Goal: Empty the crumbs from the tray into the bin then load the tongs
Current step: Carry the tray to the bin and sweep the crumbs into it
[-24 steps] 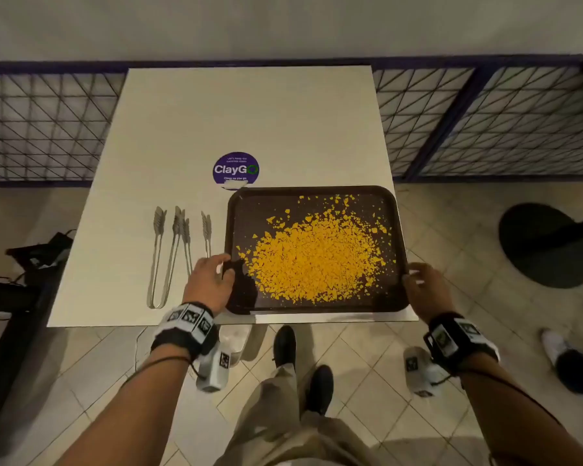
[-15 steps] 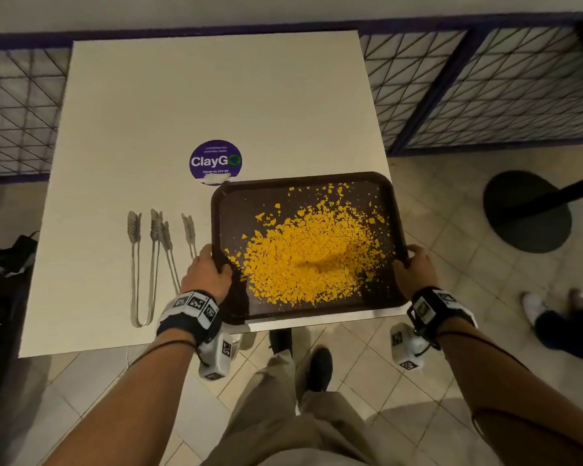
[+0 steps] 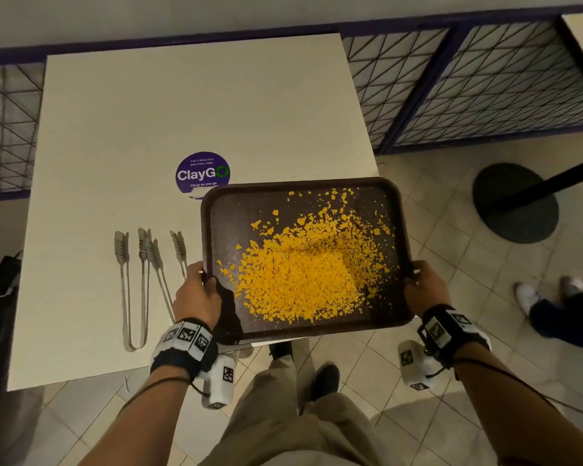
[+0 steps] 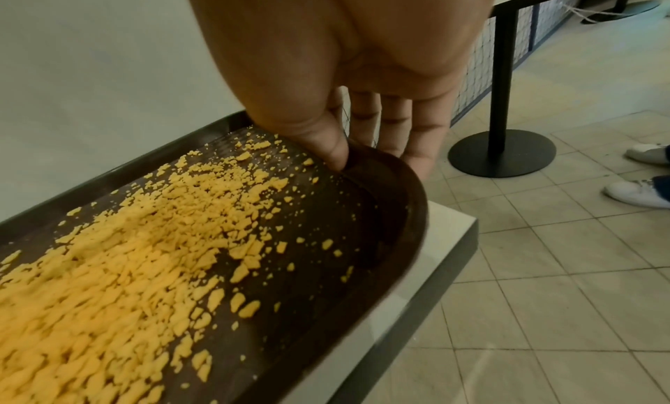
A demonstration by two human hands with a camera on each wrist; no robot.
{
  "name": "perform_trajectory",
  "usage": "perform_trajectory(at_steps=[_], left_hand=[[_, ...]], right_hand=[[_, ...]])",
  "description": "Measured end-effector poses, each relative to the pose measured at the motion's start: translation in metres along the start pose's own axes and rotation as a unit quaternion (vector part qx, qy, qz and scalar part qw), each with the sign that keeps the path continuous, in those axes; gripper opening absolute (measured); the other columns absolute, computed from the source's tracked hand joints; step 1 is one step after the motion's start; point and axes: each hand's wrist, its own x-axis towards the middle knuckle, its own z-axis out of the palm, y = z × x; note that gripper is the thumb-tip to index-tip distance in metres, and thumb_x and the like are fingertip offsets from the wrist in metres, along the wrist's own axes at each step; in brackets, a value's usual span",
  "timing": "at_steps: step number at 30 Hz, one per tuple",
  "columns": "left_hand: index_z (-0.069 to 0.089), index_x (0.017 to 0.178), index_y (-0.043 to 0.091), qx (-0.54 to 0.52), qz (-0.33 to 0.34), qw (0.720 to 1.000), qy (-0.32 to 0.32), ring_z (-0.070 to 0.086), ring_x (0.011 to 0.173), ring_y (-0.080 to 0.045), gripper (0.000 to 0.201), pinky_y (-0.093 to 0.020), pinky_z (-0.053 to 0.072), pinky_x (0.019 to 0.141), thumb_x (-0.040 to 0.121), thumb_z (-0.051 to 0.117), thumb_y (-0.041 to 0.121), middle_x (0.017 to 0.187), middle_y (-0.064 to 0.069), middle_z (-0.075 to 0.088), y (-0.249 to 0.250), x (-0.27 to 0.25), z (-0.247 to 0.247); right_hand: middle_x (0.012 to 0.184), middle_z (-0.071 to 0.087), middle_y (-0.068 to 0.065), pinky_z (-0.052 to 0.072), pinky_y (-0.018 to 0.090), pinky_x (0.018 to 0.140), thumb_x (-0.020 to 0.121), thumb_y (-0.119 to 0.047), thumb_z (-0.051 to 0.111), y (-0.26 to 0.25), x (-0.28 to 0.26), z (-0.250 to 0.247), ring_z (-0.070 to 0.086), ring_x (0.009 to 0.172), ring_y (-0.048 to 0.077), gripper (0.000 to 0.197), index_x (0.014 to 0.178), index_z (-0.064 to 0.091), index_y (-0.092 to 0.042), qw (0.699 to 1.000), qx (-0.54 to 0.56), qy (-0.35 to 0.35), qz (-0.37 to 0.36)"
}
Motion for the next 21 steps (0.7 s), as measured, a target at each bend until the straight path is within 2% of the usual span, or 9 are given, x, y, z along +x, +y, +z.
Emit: perform_trajectory(at_steps=[7, 11, 14, 18, 19, 21], left_hand=[[0.041, 0.142, 0.013, -0.106, -0.004, 0.992, 0.062, 0.054, 0.119, -0.045, 0.04, -0.05, 0.041, 0.102, 0.102, 0.043, 0.019, 0.128, -0.025, 0.06, -0.015, -0.053, 0.0], [0.042, 0.143, 0.014, -0.127, -0.007, 0.988, 0.09, 0.052, 0.12, -0.045, 0.04, -0.051, 0.04, 0.102, 0.103, 0.04, 0.02, 0.13, -0.024, 0.059, -0.031, -0.095, -0.003], [0.042, 0.143, 0.015, -0.144, -0.008, 0.984, 0.108, 0.051, 0.123, -0.042, 0.04, -0.049, 0.039, 0.103, 0.103, 0.04, 0.021, 0.132, -0.022, 0.058, -0.048, -0.133, -0.003], [0.046, 0.139, 0.013, -0.157, -0.013, 0.978, 0.138, 0.055, 0.116, -0.04, 0.037, -0.044, 0.041, 0.098, 0.103, 0.041, 0.019, 0.124, -0.023, 0.061, -0.075, -0.182, 0.001], [0.047, 0.137, 0.013, -0.16, -0.015, 0.976, 0.144, 0.056, 0.112, -0.039, 0.036, -0.043, 0.041, 0.095, 0.102, 0.042, 0.019, 0.121, -0.023, 0.062, -0.082, -0.193, 0.002], [0.049, 0.135, 0.014, -0.161, -0.023, 0.975, 0.152, 0.057, 0.105, -0.036, 0.034, -0.04, 0.042, 0.089, 0.102, 0.042, 0.019, 0.116, -0.021, 0.063, -0.098, -0.214, 0.004]], right_hand=[[0.116, 0.063, 0.011, 0.052, 0.039, 0.081, 0.098, -0.017, 0.048, 0.033, -0.043, -0.02, 0.058, 0.094, 0.02, 0.03, 0.128, 0.048, -0.016, 0.995, 0.07, 0.006, -0.075], [0.113, 0.062, 0.009, 0.053, 0.046, 0.085, 0.099, -0.02, 0.046, 0.054, -0.072, -0.023, 0.06, 0.097, 0.025, 0.027, 0.125, 0.048, -0.015, 0.99, 0.092, 0.002, -0.108], [0.106, 0.06, 0.004, 0.052, 0.045, 0.085, 0.1, -0.023, 0.044, 0.073, -0.093, -0.022, 0.058, 0.094, 0.023, 0.023, 0.121, 0.047, -0.015, 0.986, 0.098, -0.011, -0.133], [0.091, 0.061, -0.004, 0.048, 0.031, 0.069, 0.101, -0.03, 0.041, 0.1, -0.121, -0.022, 0.061, 0.084, 0.019, 0.015, 0.111, 0.046, -0.021, 0.978, 0.102, -0.025, -0.181], [0.088, 0.059, -0.006, 0.048, 0.03, 0.067, 0.101, -0.031, 0.04, 0.106, -0.127, -0.022, 0.06, 0.082, 0.017, 0.015, 0.11, 0.046, -0.021, 0.976, 0.099, -0.027, -0.192], [0.086, 0.06, -0.003, 0.051, 0.037, 0.072, 0.101, -0.033, 0.04, 0.118, -0.139, -0.018, 0.06, 0.082, 0.019, 0.017, 0.103, 0.05, -0.02, 0.974, 0.085, -0.035, -0.206]])
